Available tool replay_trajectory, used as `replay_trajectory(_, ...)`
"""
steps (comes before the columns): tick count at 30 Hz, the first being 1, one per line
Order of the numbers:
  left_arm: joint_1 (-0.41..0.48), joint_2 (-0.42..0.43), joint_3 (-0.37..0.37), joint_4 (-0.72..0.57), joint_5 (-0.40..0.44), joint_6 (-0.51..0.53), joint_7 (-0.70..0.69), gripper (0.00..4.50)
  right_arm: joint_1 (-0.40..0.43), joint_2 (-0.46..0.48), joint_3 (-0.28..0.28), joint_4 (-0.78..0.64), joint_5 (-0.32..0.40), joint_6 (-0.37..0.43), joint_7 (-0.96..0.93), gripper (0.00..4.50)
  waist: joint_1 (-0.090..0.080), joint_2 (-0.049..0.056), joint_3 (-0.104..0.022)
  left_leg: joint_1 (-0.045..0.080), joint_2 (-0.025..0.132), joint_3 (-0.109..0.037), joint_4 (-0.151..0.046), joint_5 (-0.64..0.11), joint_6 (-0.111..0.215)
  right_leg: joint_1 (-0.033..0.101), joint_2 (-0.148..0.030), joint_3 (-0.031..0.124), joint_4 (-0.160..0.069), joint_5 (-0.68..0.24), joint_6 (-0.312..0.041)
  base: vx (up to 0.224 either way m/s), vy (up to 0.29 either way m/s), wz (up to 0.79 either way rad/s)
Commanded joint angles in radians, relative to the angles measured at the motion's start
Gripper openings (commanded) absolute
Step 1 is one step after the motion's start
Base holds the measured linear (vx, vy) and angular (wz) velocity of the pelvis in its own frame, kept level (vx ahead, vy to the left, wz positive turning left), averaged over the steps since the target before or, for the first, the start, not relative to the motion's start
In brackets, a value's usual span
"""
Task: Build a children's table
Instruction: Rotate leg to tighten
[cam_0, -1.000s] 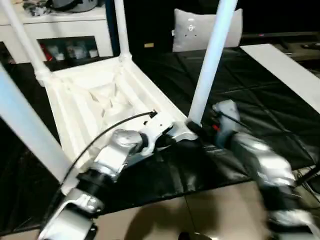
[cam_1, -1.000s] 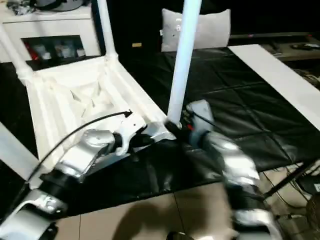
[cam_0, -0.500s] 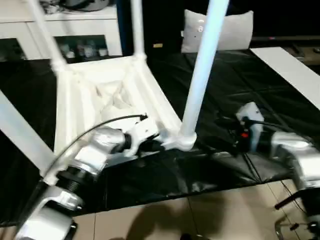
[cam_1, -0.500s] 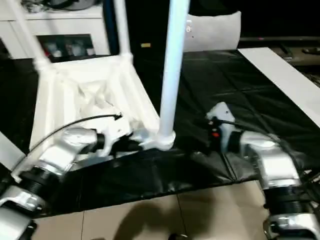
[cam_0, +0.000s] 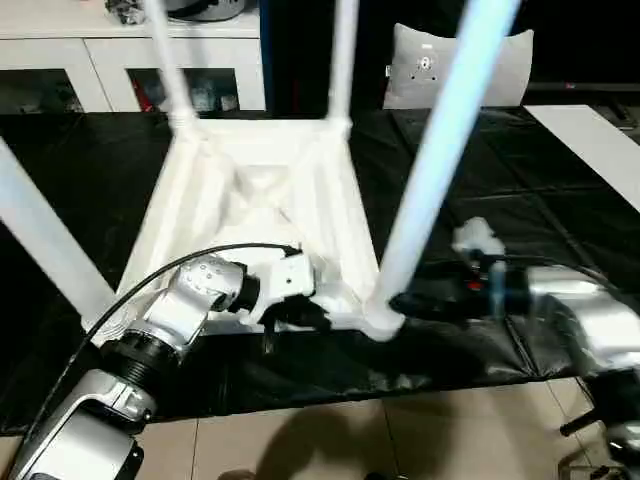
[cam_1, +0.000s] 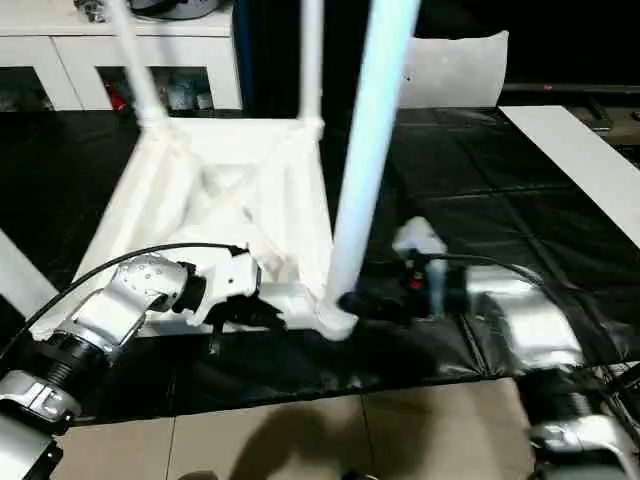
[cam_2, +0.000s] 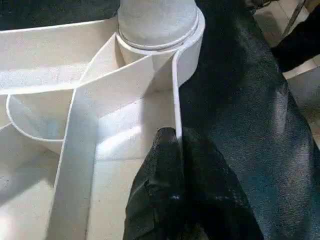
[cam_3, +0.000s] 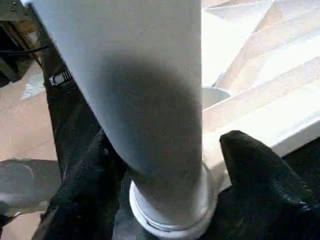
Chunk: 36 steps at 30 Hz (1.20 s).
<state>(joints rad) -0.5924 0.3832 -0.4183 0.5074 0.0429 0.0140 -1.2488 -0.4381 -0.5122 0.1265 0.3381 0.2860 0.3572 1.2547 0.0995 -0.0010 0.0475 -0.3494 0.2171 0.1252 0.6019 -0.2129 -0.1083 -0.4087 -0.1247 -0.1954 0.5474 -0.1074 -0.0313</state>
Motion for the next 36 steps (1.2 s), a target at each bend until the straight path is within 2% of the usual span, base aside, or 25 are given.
replay_trajectory(1, -0.017, -0.013, -0.043, 0.004, 0.02, -0.025, -0.02, 0.0, -0.007, -0.006, -0.003, 0.005, 0.01, 0.0, 0.011, 2.88, -0.005, -0.009, -0.076, -0.009, 0.014, 0.027, -0.07, -0.149, 0.053, 0.073, -0.037, 0.059, -0.055, -0.414, -0.089, 0.0, 0.0, 0.0)
replay_trajectory(5, -0.019, -0.017, -0.04, 0.014, 0.024, -0.031, -0.019, 0.0, -0.001, -0.003, 0.0, 0.004, 0.014, 0.012, 0.025, 2.53, -0.003, -0.01, -0.076, -0.01, 0.013, 0.028, -0.069, -0.141, 0.056, 0.073, -0.036, 0.059, -0.055, -0.419, -0.082, 0.0, 0.0, 0.0)
replay_trajectory(6, -0.021, -0.018, -0.037, 0.017, 0.023, -0.029, -0.021, 0.0, -0.001, 0.0, 0.002, 0.007, 0.015, 0.013, 0.028, 2.44, -0.003, -0.004, -0.076, -0.009, 0.013, 0.027, -0.07, -0.145, 0.053, 0.073, -0.035, 0.059, -0.057, -0.419, -0.081, 0.0, 0.0, 0.0)
replay_trajectory(10, -0.022, -0.022, -0.03, 0.017, 0.016, -0.016, -0.024, 0.0, 0.005, 0.012, 0.006, 0.005, 0.022, 0.021, 0.029, 2.15, -0.003, -0.006, -0.076, -0.009, 0.013, 0.027, -0.07, -0.152, 0.051, 0.073, -0.035, 0.058, -0.057, -0.426, -0.08, 0.0, 0.0, 0.0)
replay_trajectory(15, -0.021, -0.055, 0.011, 0.006, -0.006, 0.089, 0.049, 0.0, 0.029, 0.067, -0.005, -0.055, 0.024, 0.093, -0.093, 1.97, -0.009, -0.006, -0.073, -0.01, 0.012, 0.027, -0.072, -0.157, 0.04, 0.073, -0.034, 0.057, -0.06, -0.444, -0.072, 0.0, 0.0, 0.0)
replay_trajectory(17, -0.028, -0.079, 0.034, 0.016, -0.005, 0.121, 0.113, 0.0, 0.029, 0.095, -0.005, -0.071, -0.009, 0.123, -0.185, 1.96, -0.02, -0.005, -0.068, -0.007, 0.003, 0.028, -0.069, -0.201, 0.023, 0.07, -0.032, 0.047, -0.075, -0.523, -0.036, 0.0, 0.0, 0.0)
replay_trajectory(18, -0.029, -0.097, 0.051, 0.018, -0.01, 0.151, 0.15, 0.0, 0.023, 0.127, -0.019, -0.075, -0.026, 0.153, -0.269, 1.96, -0.022, 0.002, -0.066, -0.003, 0.0, 0.028, -0.068, -0.22, 0.02, 0.068, -0.03, 0.041, -0.081, -0.55, -0.024, 0.0, 0.0, 0.0)
replay_trajectory(19, -0.029, -0.115, 0.068, 0.017, -0.016, 0.179, 0.19, 0.0, 0.015, 0.166, -0.041, -0.075, -0.036, 0.188, -0.358, 1.95, -0.031, -0.001, -0.063, 0.0, -0.003, 0.028, -0.065, -0.242, 0.011, 0.064, -0.028, 0.033, -0.093, -0.596, 0.004, 0.0, 0.0, 0.0)
replay_trajectory(20, -0.029, -0.129, 0.081, 0.015, -0.02, 0.203, 0.221, 0.0, 0.008, 0.199, -0.06, -0.073, -0.046, 0.213, -0.433, 1.94, -0.045, -0.002, -0.06, 0.001, -0.008, 0.023, -0.059, -0.288, 0.005, 0.064, -0.026, 0.011, -0.11, -0.649, 0.042, 0.0, 0.0, 0.0)
replay_trajectory(21, -0.032, -0.142, 0.091, 0.018, -0.021, 0.222, 0.247, 0.0, -0.001, 0.223, -0.078, -0.066, -0.054, 0.23, -0.492, 1.94, -0.054, 0.012, -0.06, 0.006, -0.008, 0.021, -0.057, -0.313, 0.004, 0.065, -0.024, 0.002, -0.118, -0.661, 0.053, 0.0, 0.0, 0.0)
replay_trajectory(22, -0.034, -0.147, 0.096, 0.019, -0.021, 0.232, 0.26, 0.0, -0.005, 0.234, -0.086, -0.063, -0.057, 0.238, -0.52, 1.94, -0.066, 0.012, -0.058, 0.009, -0.005, 0.019, -0.055, -0.338, 0.006, 0.065, -0.023, -0.009, -0.129, -0.668, 0.064, 0.0, 0.0, 0.0)
replay_trajectory(23, -0.039, -0.17, 0.115, 0.022, -0.022, 0.267, 0.305, 0.0, -0.017, 0.272, -0.113, -0.055, -0.067, 0.258, -0.611, 1.94, -0.095, 0.023, -0.059, -0.006, 0.02, 0.003, -0.069, -0.403, 0.011, 0.093, -0.02, -0.024, -0.125, -0.635, 0.087, 0.0, 0.0, 0.0)
replay_trajectory(24, -0.042, -0.183, 0.125, 0.025, -0.023, 0.285, 0.33, 0.0, -0.025, 0.291, -0.128, -0.047, -0.073, 0.27, -0.66, 1.94, -0.096, 0.033, -0.06, -0.002, 0.04, -0.006, -0.082, -0.446, 0.019, 0.1, -0.023, -0.016, -0.109, -0.597, 0.076, 0.0, 0.0, 0.0)
replay_trajectory(25, -0.051, -0.213, 0.149, 0.032, -0.026, 0.318, 0.39, 0.0, -0.045, 0.331, -0.158, -0.025, -0.083, 0.294, -0.76, 1.94, -0.11, 0.037, -0.057, -0.017, 0.075, -0.023, -0.114, -0.507, 0.025, 0.114, -0.029, 0.028, -0.046, -0.467, 0.031, 0.0, 0.0, 0.0)
replay_trajectory(26, -0.061, -0.239, 0.17, 0.039, -0.031, 0.337, 0.441, 0.0, -0.06, 0.362, -0.186, -0.002, -0.081, 0.297, -0.827, 1.94, -0.117, 0.026, -0.048, -0.005, 0.061, -0.015, -0.116, -0.562, 0.01, 0.096, -0.026, 0.041, -0.053, -0.492, 0.011, 0.0, 0.0, 0.0)
replay_trajectory(27, -0.065, -0.248, 0.177, 0.043, -0.033, 0.342, 0.457, 0.0, -0.066, 0.37, -0.195, 0.008, -0.079, 0.291, -0.846, 1.94, -0.117, 0.026, -0.048, -0.005, 0.061, -0.015, -0.116, -0.562, 0.01, 0.096, -0.026, 0.041, -0.053, -0.492, 0.011, 0.0, 0.0, 0.0)
replay_trajectory(28, -0.071, -0.262, 0.186, 0.046, -0.033, 0.35, 0.483, 0.0, -0.072, 0.383, -0.207, 0.02, -0.077, 0.271, -0.866, 2.29, -0.129, 0.011, -0.051, 0.059, -0.027, 0.024, -0.026, -0.46, 0.005, 0.034, -0.039, -0.022, -0.155, -0.764, 0.063, 0.0, 0.0, 0.0)
replay_trajectory(29, -0.076, -0.276, 0.195, 0.046, -0.039, 0.356, 0.498, 0.0, -0.076, 0.389, -0.21, 0.031, -0.078, 0.225, -0.864, 2.5, -0.143, 0.004, -0.049, 0.039, -0.033, 0.024, -0.019, -0.427, 0.014, 0.043, -0.038, -0.043, -0.159, -0.787, 0.088, 0.055, 0.047, -0.08)
replay_trajectory(30, -0.077, -0.281, 0.199, 0.043, -0.043, 0.36, 0.5, 0.0, -0.076, 0.391, -0.209, 0.032, -0.081, 0.206, -0.858, 2.63, -0.154, 0.009, -0.058, 0.006, -0.018, 0.016, -0.024, -0.409, 0.026, 0.079, -0.027, -0.068, -0.16, -0.757, 0.141, 0.055, 0.047, -0.08)
replay_trajectory(31, -0.078, -0.282, 0.196, 0.039, -0.04, 0.357, 0.502, 0.0, -0.076, 0.394, -0.21, 0.034, -0.074, 0.174, -0.838, 2.63, -0.142, 0.034, -0.06, -0.009, 0.04, -0.014, -0.072, -0.467, 0.039, 0.112, -0.039, -0.026, -0.102, -0.63, 0.108, 0.0, 0.0, 0.0)
replay_trajectory(32, -0.078, -0.282, 0.196, 0.039, -0.04, 0.357, 0.502, 0.0, -0.076, 0.394, -0.21, 0.034, -0.074, 0.174, -0.838, 2.75, -0.136, 0.034, -0.058, -0.026, 0.1, -0.045, -0.129, -0.55, 0.047, 0.123, -0.038, 0.054, 0.014, -0.407, 0.038, 0.0, 0.0, 0.0)
replay_trajectory(33, -0.078, -0.28, 0.194, 0.038, -0.035, 0.356, 0.503, 0.0, -0.075, 0.396, -0.209, 0.03, -0.069, 0.166, -0.828, 2.96, -0.132, 0.019, -0.056, -0.006, 0.087, -0.034, -0.126, -0.559, 0.036, 0.1, -0.039, 0.067, -0.01, -0.383, 0.008, 0.0, 0.0, 0.0)
replay_trajectory(34, -0.074, -0.271, 0.187, 0.032, -0.025, 0.347, 0.499, 0.0, -0.068, 0.388, -0.199, 0.019, -0.071, 0.156, -0.804, 2.96, -0.126, -0.03, -0.041, 0.043, -0.032, 0.025, -0.039, -0.457, 0.016, 0.019, -0.028, 0.022, -0.123, -0.694, 0.043, 0.086, 0.004, 0.23)
replay_trajectory(35, -0.074, -0.271, 0.187, 0.032, -0.025, 0.347, 0.499, 0.0, -0.068, 0.388, -0.199, 0.019, -0.071, 0.156, -0.804, 3.03, -0.114, -0.022, -0.056, 0.051, -0.059, 0.04, -0.019, -0.364, 0.023, 0.013, -0.04, 0.023, -0.116, -0.754, 0.042, 0.071, 0.036, 0.16)
replay_trajectory(36, -0.073, -0.269, 0.186, 0.03, -0.024, 0.346, 0.498, 0.0, -0.067, 0.386, -0.197, 0.017, -0.072, 0.156, -0.802, 3.11, -0.109, -0.032, -0.064, -0.03, -0.053, 0.03, -0.024, -0.235, 0.049, 0.071, -0.044, 0.024, -0.091, -0.772, 0.093, 0.101, 0.026, 0.0)
